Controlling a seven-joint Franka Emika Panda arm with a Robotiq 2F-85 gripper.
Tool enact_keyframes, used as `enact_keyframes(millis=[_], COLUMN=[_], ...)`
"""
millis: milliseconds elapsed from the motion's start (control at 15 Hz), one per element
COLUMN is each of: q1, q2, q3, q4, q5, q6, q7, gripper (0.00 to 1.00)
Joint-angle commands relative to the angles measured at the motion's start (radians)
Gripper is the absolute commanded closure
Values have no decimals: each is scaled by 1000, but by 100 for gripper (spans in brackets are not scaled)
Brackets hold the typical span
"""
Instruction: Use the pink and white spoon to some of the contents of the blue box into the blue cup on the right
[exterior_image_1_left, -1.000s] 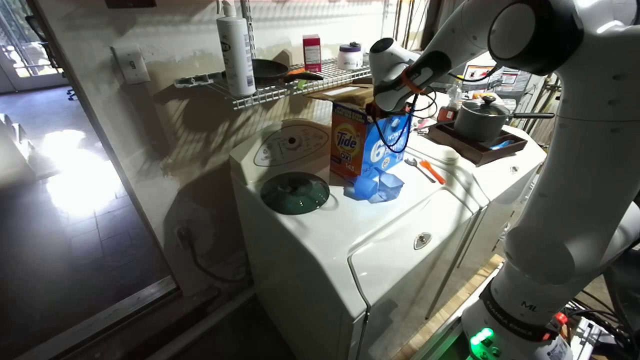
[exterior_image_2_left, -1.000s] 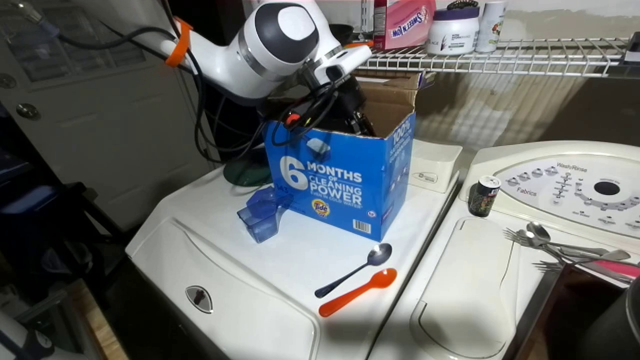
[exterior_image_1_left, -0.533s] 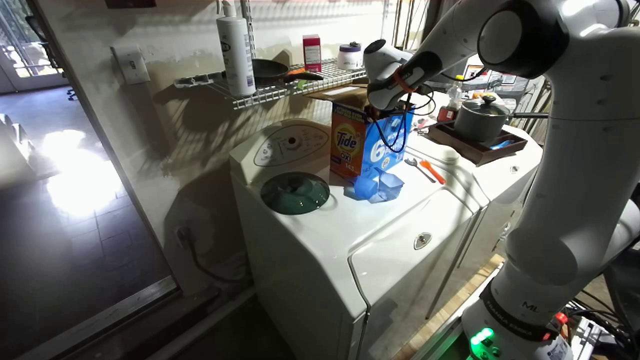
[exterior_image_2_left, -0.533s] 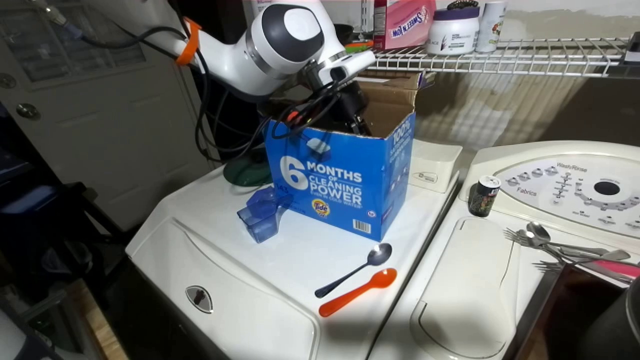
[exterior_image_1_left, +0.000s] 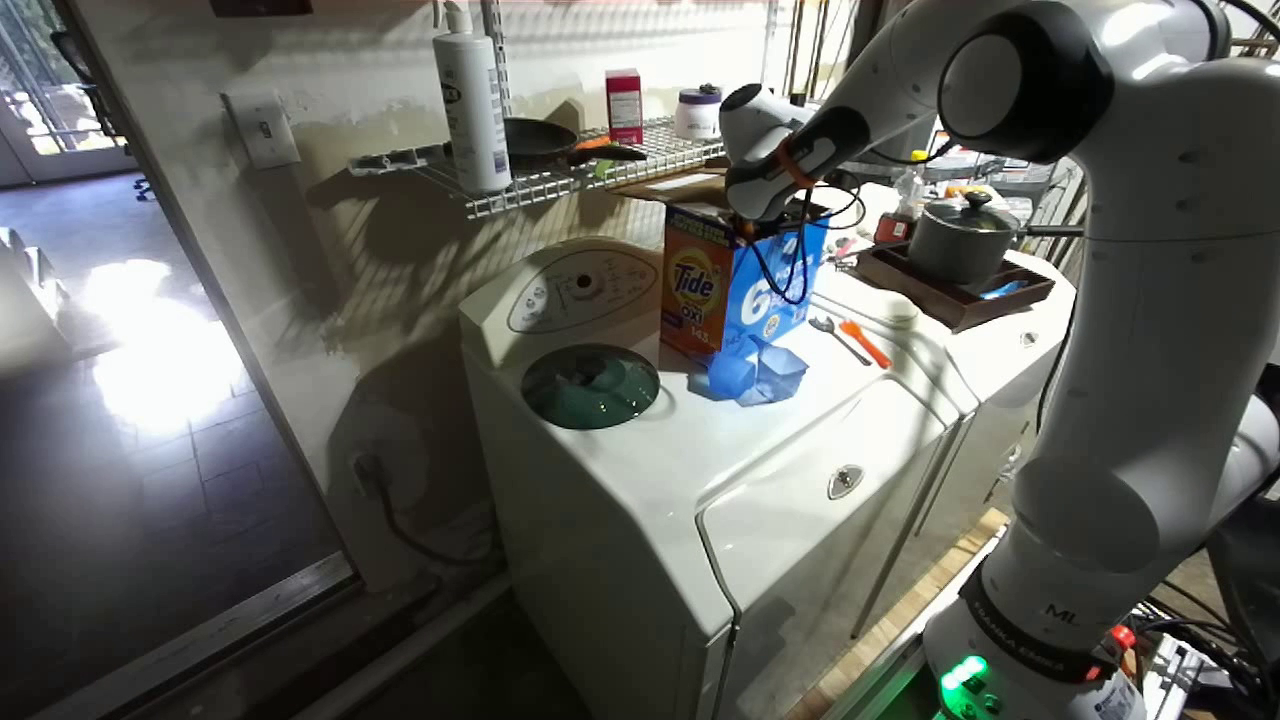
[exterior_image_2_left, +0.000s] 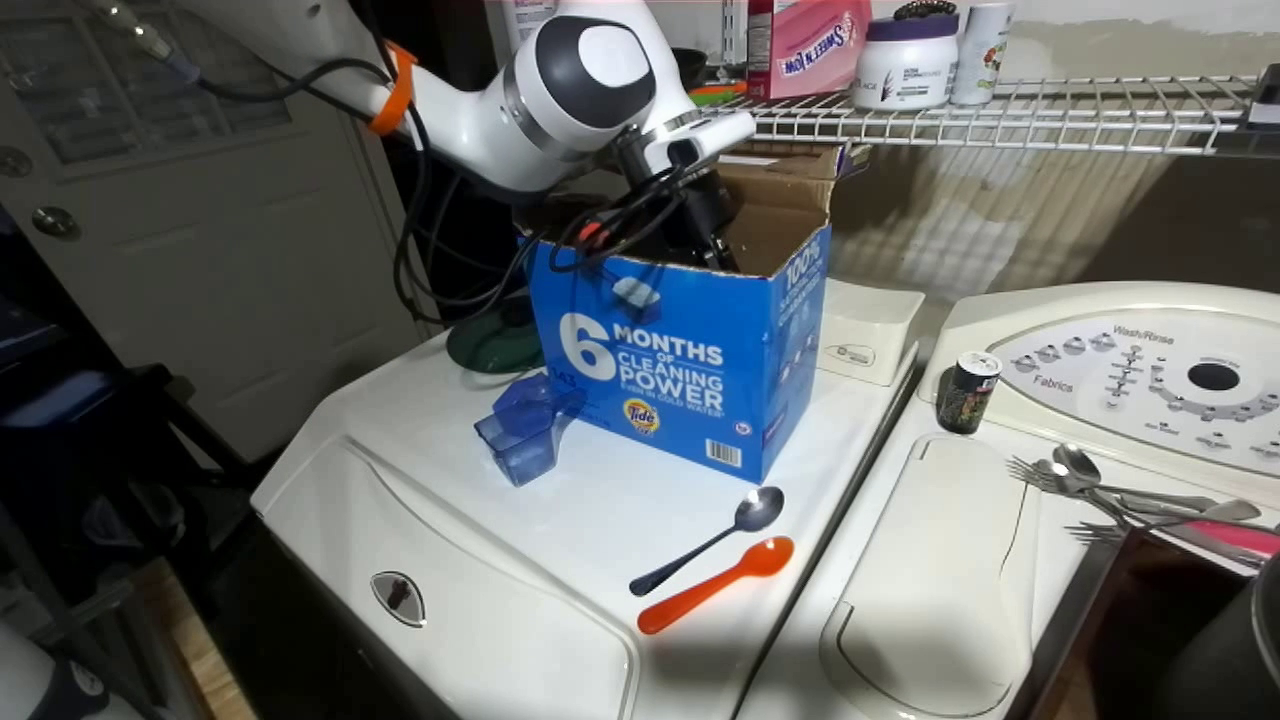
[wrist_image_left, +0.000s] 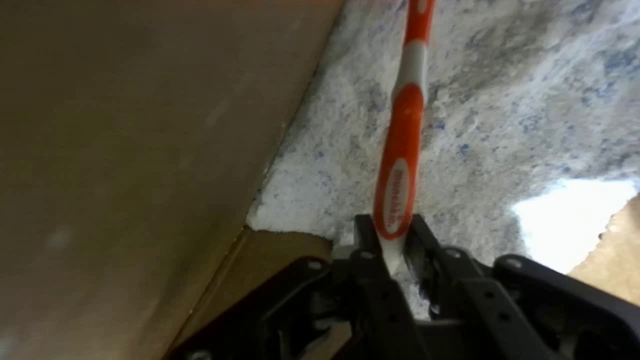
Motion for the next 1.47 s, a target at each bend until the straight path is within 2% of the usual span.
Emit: enact_keyframes(millis=[0, 800, 1400], q1=[28, 35, 47], q2=[64, 113, 131], q3=[-20, -22, -23], q4=[30, 78, 96], q5=[35, 158, 201], q6=[-15, -64, -106], q7=[4, -30, -25], gripper=[95, 95, 95])
